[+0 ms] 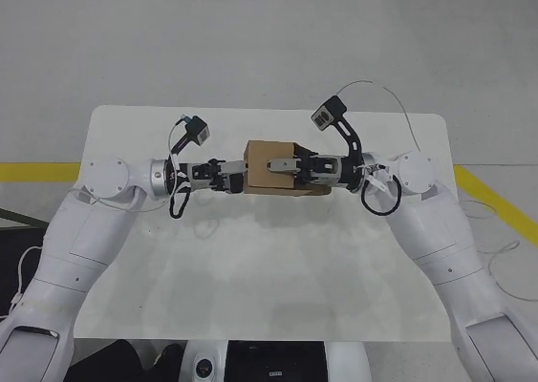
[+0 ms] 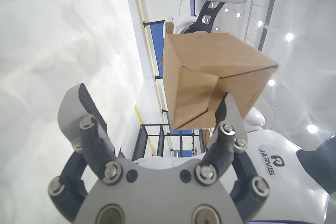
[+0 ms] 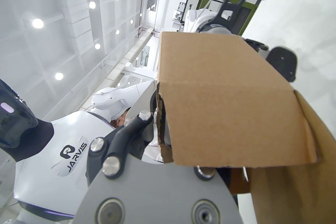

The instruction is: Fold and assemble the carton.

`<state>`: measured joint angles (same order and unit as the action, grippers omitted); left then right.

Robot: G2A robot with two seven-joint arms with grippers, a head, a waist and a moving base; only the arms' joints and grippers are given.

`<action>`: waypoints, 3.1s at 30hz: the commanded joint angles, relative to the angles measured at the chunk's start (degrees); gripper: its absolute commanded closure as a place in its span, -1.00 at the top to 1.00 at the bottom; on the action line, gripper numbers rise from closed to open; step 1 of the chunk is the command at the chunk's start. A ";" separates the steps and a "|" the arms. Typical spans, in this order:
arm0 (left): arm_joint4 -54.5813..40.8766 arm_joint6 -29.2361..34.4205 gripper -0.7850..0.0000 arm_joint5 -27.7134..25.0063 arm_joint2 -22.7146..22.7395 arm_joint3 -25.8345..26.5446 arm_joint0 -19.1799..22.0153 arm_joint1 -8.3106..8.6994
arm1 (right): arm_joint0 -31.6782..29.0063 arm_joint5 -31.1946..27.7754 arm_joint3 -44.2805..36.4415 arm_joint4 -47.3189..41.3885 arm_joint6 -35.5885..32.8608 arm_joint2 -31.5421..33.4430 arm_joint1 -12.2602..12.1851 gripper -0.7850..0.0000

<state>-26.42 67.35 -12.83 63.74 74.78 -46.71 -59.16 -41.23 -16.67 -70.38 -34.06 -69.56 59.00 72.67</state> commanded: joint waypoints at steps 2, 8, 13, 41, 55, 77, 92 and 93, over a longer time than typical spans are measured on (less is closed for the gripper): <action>2.53 -1.22 1.00 -1.93 1.58 0.73 -0.36 0.43 | -0.28 2.18 0.64 3.29 0.72 0.26 -0.39 -1.00; 13.44 -6.05 1.00 -9.43 4.70 4.06 -1.85 1.46 | -0.65 6.68 1.45 9.22 1.73 -1.05 -0.72 -1.00; 24.94 -10.91 1.00 -16.44 6.79 8.03 -4.20 2.29 | -0.57 8.49 3.23 12.67 3.75 -3.31 -0.39 -1.00; 77.55 -39.46 1.00 -35.34 8.69 16.82 -16.44 3.95 | 1.06 12.11 6.00 17.41 6.65 -7.27 1.10 1.00; 89.72 -48.83 1.00 -42.92 4.11 13.66 -14.55 3.57 | -2.79 15.27 -3.62 18.74 -0.48 1.22 -2.37 1.00; 94.48 -57.93 1.00 -39.11 -5.94 4.00 -5.73 0.43 | -9.44 13.79 -11.96 19.69 -0.62 5.68 -4.35 1.00; 93.85 -59.57 1.00 -37.91 -9.44 1.14 -3.60 -1.14 | -14.66 14.21 -9.54 15.71 1.63 3.04 -4.37 1.00; 93.77 -59.50 1.00 -37.93 -9.46 1.09 -3.56 -1.17 | -14.91 13.42 -9.00 15.55 2.37 3.00 -4.34 1.00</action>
<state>67.42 7.77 -50.73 54.30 75.92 -50.31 -60.30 -55.92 -2.54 -79.88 -18.34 -67.86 62.03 68.31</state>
